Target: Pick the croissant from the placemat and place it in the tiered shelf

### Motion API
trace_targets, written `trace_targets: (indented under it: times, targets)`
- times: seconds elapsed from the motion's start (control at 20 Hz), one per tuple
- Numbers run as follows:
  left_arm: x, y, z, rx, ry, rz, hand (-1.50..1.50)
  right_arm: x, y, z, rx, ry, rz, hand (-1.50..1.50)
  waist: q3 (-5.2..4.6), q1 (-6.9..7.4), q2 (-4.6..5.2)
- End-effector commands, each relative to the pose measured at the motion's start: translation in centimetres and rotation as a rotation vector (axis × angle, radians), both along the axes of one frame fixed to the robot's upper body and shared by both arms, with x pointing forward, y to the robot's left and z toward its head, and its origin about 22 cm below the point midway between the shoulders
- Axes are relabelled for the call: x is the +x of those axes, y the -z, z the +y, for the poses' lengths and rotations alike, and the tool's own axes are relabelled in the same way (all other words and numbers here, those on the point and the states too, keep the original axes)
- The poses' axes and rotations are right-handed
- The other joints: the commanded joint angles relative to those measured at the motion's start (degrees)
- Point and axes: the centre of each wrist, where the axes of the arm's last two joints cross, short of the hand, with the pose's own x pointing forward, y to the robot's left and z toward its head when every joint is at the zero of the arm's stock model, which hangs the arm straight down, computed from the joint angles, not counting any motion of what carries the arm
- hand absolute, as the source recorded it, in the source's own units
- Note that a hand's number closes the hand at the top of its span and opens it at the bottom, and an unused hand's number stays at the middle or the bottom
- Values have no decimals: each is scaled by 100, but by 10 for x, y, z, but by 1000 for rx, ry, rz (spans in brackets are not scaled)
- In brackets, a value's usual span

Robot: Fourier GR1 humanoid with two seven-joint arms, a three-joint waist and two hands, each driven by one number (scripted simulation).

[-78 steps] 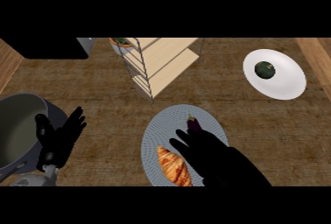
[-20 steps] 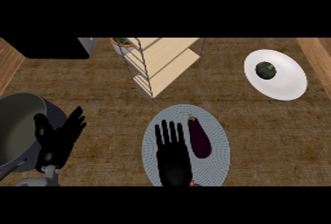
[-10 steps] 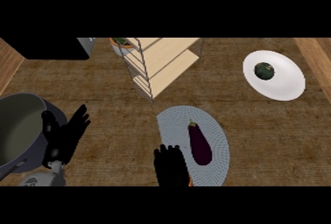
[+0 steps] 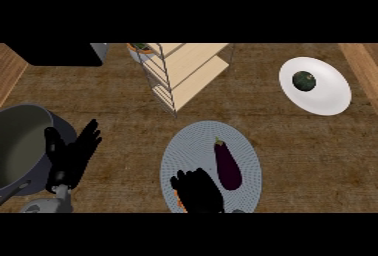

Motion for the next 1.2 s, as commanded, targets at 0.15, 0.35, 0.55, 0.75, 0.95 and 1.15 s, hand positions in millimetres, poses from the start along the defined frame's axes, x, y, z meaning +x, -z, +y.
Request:
trace_targets:
  times: [0.15,0.35,0.55,0.75,0.95,1.15]
  targets:
    - [4,-5,8,16,-20,-4,0,54,-57,-44,376,-269,171,150,40,-28,47]
    - [-11,16,10,3,-40,18,0,60,-114,-59,526,-314,94,150,31,-125,0]
    - [0,6,18,-5,-20,11,0,69,-182,-97,617,-288,-30,150,30,-185,-10]
    - [-4,0,7,13,-40,13,0,69,-220,-111,711,-175,-80,150,33,-106,-9]
    - [-8,15,12,-2,-9,11,0,90,-289,-129,728,-145,-112,150,24,-80,6]
    - [10,-18,-4,6,-7,0,0,104,-318,-115,758,-69,-135,150,30,-25,4]
